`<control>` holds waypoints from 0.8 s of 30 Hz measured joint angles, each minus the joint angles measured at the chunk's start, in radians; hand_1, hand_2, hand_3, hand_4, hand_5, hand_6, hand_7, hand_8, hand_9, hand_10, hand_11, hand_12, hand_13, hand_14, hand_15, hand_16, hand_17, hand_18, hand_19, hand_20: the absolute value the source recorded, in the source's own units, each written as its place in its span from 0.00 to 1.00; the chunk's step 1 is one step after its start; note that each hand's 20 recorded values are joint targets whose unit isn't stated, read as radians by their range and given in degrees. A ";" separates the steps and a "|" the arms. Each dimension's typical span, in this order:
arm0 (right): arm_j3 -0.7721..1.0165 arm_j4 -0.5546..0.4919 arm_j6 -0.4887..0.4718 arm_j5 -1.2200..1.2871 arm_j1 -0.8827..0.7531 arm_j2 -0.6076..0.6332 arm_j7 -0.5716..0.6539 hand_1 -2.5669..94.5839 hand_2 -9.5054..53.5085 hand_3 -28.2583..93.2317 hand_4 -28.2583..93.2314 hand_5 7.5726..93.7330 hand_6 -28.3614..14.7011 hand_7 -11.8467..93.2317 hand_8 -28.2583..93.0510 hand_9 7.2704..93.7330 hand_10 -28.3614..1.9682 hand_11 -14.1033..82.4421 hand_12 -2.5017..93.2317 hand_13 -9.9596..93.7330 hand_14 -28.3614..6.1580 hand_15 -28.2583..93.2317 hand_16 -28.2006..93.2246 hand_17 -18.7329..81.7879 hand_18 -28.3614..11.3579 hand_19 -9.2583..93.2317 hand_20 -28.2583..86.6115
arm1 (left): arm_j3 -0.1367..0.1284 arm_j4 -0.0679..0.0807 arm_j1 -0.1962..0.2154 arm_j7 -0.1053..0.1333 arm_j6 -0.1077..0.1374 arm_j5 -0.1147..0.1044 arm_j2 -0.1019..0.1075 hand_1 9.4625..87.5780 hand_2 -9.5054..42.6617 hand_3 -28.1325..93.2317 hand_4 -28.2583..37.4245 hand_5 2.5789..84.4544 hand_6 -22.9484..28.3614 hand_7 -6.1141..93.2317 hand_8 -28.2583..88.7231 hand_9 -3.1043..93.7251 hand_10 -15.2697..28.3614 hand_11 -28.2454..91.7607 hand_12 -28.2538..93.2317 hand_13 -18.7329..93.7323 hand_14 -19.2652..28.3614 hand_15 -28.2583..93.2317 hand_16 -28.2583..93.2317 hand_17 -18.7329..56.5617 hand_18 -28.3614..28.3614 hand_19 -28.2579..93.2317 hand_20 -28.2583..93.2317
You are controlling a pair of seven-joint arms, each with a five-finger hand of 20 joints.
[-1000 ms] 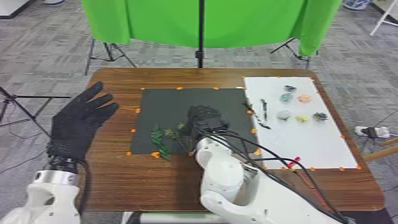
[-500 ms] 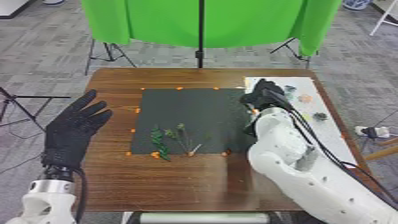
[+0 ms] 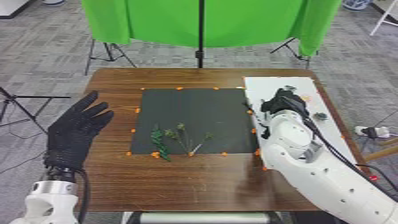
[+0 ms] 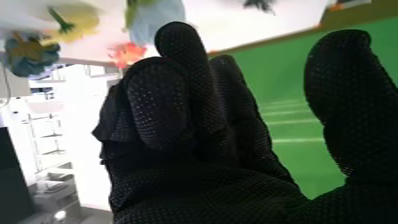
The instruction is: Arrange flowers
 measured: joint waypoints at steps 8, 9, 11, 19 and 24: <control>-0.071 0.104 -0.066 0.022 0.050 -0.041 0.022 0.35 0.00 0.85 0.01 0.50 0.49 0.19 0.15 0.69 0.22 0.59 0.20 0.73 0.34 0.89 0.33 0.48 0.00 0.99 0.49 | 0.006 0.000 -0.005 -0.001 0.000 0.000 0.000 0.19 0.29 0.88 0.08 0.46 0.62 0.20 0.16 0.41 0.82 0.44 0.33 0.41 0.99 0.68 0.17 0.14 1.00 0.67 0.35; -0.070 0.113 -0.075 0.030 0.055 -0.050 0.026 0.35 0.00 0.85 0.01 0.50 0.49 0.19 0.15 0.69 0.22 0.59 0.20 0.73 0.34 0.89 0.33 0.48 0.00 0.99 0.49 | 0.006 0.000 -0.006 -0.001 0.000 0.000 0.000 0.19 0.29 0.88 0.08 0.46 0.62 0.20 0.16 0.41 0.82 0.45 0.33 0.41 0.99 0.68 0.17 0.14 1.00 0.67 0.35; -0.065 0.121 -0.085 0.045 0.065 -0.066 0.034 0.34 0.00 0.85 0.01 0.50 0.49 0.19 0.15 0.69 0.22 0.59 0.20 0.72 0.34 0.90 0.33 0.47 0.00 0.99 0.49 | 0.007 0.001 -0.008 -0.002 0.000 0.000 0.000 0.20 0.29 0.88 0.08 0.46 0.62 0.20 0.16 0.41 0.82 0.44 0.33 0.41 0.99 0.68 0.17 0.14 1.00 0.67 0.35; -0.091 0.169 -0.122 0.055 0.120 -0.107 0.044 0.35 0.00 0.85 0.01 0.61 0.55 0.22 0.14 0.70 0.25 0.60 0.20 0.72 0.34 0.90 0.32 0.47 0.00 0.99 0.50 | 0.012 0.009 -0.023 -0.018 0.000 -0.001 -0.005 0.20 0.29 0.88 0.08 0.46 0.62 0.20 0.16 0.41 0.82 0.45 0.33 0.41 0.99 0.68 0.17 0.14 1.00 0.67 0.35; -0.125 0.194 -0.188 0.045 0.154 -0.125 0.051 0.39 0.00 0.86 0.00 0.69 0.57 0.24 0.14 0.72 0.30 0.61 0.20 0.73 0.37 0.90 0.32 0.47 0.00 0.99 0.50 | 0.016 0.013 -0.029 -0.018 0.000 -0.001 -0.005 0.20 0.28 0.89 0.08 0.46 0.62 0.20 0.16 0.41 0.82 0.45 0.33 0.41 0.99 0.68 0.17 0.14 1.00 0.67 0.35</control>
